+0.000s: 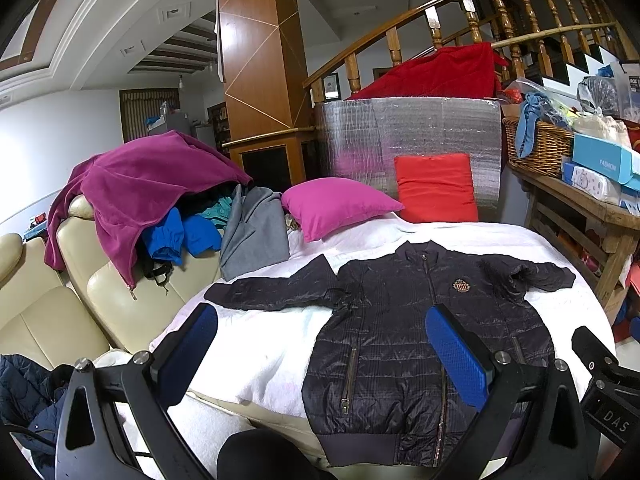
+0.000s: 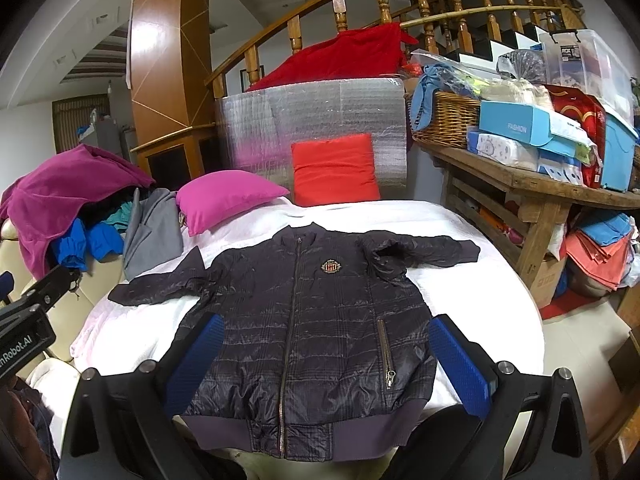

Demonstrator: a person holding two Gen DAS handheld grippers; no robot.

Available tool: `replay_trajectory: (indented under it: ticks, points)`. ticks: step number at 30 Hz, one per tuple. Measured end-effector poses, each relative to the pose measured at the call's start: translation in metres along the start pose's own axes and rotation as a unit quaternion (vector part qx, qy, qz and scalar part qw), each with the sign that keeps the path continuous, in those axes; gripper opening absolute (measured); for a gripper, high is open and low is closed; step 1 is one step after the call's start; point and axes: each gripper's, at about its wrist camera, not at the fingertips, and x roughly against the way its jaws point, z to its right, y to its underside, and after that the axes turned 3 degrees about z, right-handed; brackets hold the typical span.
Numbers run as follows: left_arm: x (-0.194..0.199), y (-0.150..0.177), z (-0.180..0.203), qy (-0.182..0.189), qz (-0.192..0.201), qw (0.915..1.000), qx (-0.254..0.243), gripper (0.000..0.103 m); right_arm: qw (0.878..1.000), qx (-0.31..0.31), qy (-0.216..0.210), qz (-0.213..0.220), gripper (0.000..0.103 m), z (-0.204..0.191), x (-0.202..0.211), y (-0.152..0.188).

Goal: Fold large clothes

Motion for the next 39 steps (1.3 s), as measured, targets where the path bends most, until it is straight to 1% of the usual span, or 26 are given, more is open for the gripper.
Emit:
replay_trajectory:
  ticks: [19, 26, 30, 33, 36, 37, 38, 39]
  points:
    - [-0.003, 0.002, 0.000, 0.002, -0.005, 1.0000, 0.000, 0.103, 1.000, 0.001, 0.000, -0.006, 0.103, 0.000, -0.006, 0.005]
    - [-0.020, 0.005, 0.004, 0.000, -0.016, 0.9999, -0.004, 0.103, 1.000, -0.003, 0.004, -0.012, 0.103, 0.006, -0.020, 0.002]
    - [-0.042, 0.007, 0.012, -0.006, -0.029, 0.9995, -0.012, 0.103, 1.000, -0.010, 0.008, -0.023, 0.103, 0.016, -0.044, -0.006]
    - [-0.073, 0.009, 0.019, -0.009, -0.047, 0.9988, -0.013, 0.103, 0.999, -0.023, 0.009, -0.035, 0.103, 0.029, -0.072, -0.017]
    - [-0.122, 0.014, 0.032, -0.001, -0.079, 0.9967, -0.017, 0.103, 0.998, -0.045, 0.007, -0.035, 0.103, 0.051, -0.111, -0.028]
    - [-0.152, 0.019, 0.041, 0.005, -0.100, 0.9948, -0.018, 0.103, 0.998, -0.057, -0.001, -0.037, 0.103, 0.061, -0.126, -0.032]
    - [-0.173, 0.024, 0.049, 0.008, -0.118, 0.9928, -0.020, 0.103, 0.996, -0.076, -0.011, -0.044, 0.103, 0.077, -0.150, -0.036]
    - [-0.202, 0.031, 0.058, 0.014, -0.147, 0.9887, -0.023, 0.103, 0.994, -0.092, -0.018, -0.052, 0.103, 0.091, -0.167, -0.038]
